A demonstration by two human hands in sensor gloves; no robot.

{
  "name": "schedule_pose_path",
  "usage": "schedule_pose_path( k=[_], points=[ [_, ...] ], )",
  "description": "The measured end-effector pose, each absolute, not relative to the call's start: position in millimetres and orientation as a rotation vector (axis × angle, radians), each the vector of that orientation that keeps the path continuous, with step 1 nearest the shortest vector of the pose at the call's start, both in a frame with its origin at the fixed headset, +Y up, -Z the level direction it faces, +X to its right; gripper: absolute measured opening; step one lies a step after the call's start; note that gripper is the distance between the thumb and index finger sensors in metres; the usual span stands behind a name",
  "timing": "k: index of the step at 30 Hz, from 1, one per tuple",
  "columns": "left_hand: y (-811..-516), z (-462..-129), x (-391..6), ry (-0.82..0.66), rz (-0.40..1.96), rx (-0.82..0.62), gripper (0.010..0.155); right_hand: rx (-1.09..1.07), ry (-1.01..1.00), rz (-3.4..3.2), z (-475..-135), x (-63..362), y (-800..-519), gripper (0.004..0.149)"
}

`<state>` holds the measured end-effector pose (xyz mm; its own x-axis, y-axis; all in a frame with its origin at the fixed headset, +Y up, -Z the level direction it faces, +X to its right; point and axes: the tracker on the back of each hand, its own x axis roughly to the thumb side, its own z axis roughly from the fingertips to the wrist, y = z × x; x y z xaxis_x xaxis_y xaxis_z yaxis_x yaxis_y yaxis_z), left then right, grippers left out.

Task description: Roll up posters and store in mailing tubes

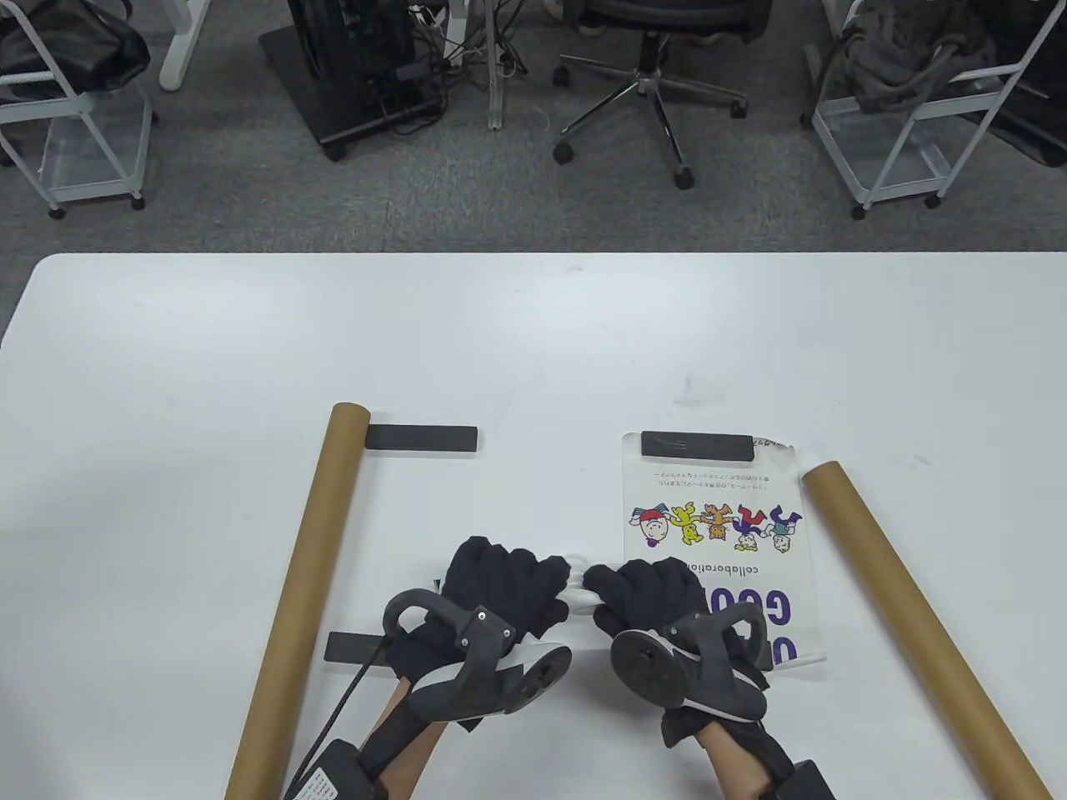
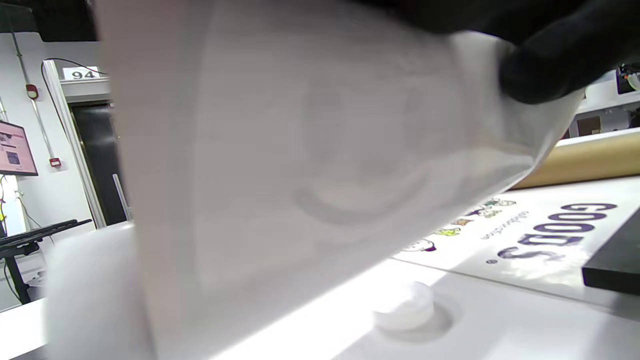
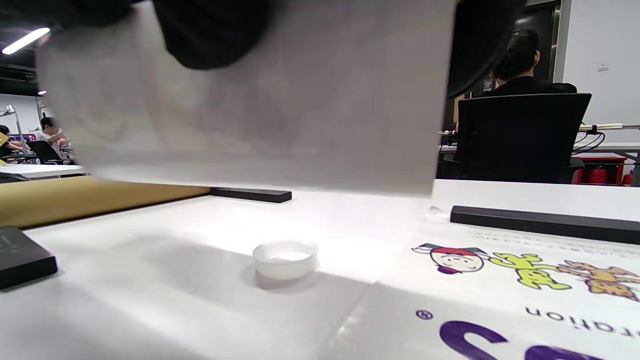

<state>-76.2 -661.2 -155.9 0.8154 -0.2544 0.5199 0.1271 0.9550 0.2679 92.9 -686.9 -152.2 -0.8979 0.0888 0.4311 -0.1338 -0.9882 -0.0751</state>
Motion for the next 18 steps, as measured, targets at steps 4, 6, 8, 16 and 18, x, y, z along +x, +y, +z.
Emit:
schedule_pose_path(
  k=[4, 6, 8, 16, 18],
  points=[
    [-662.6, -155.8, -75.1, -0.574, -0.281, 0.242, 0.060, 0.659, -0.156, 2.940, -153.2, 96.1, -687.2, 0.045],
    [-664.6, -156.3, -75.0, -0.560, -0.334, 0.263, 0.052, 0.652, -0.159, 2.938, -153.6, 97.9, -687.3, 0.043],
    [-667.0, -156.9, -75.0, -0.552, -0.335, 0.255, 0.042, 0.654, -0.159, 2.930, -153.7, 98.5, -687.7, 0.042],
    [-665.6, -155.2, -74.6, -0.519, -0.314, 0.276, 0.047, 0.603, -0.221, 2.934, -152.4, 99.7, -683.4, 0.043],
    [-666.0, -155.0, -76.4, -0.526, -0.293, 0.281, 0.050, 0.599, -0.249, 2.933, -152.2, 101.1, -683.0, 0.045]
  ],
)
